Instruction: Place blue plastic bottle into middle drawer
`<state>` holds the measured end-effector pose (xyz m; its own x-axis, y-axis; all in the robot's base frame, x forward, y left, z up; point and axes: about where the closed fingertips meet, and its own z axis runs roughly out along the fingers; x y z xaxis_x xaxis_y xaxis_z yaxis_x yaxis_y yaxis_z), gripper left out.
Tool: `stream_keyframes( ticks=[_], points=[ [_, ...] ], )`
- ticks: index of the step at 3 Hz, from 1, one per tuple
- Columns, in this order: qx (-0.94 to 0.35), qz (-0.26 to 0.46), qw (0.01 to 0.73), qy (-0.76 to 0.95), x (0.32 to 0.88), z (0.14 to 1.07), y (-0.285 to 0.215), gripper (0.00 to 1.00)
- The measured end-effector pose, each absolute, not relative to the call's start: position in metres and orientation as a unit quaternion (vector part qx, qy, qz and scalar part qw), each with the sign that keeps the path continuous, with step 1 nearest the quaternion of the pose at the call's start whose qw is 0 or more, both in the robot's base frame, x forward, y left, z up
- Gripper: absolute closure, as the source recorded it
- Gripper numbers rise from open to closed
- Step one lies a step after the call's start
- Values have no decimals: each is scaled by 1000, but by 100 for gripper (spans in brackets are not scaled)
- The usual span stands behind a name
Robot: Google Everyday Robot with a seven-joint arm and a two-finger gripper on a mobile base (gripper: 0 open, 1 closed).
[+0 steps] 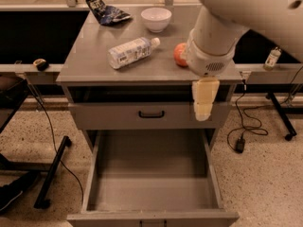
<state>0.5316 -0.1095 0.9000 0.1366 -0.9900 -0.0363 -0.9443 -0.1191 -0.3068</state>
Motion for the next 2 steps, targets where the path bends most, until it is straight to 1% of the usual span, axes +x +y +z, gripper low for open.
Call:
stream_keyframes(
  ticks=[1, 2],
  points=[
    [-748, -90, 131, 644, 533, 900, -109, 0],
    [-769, -97, 149, 614, 548, 914, -102, 0]
  ],
)
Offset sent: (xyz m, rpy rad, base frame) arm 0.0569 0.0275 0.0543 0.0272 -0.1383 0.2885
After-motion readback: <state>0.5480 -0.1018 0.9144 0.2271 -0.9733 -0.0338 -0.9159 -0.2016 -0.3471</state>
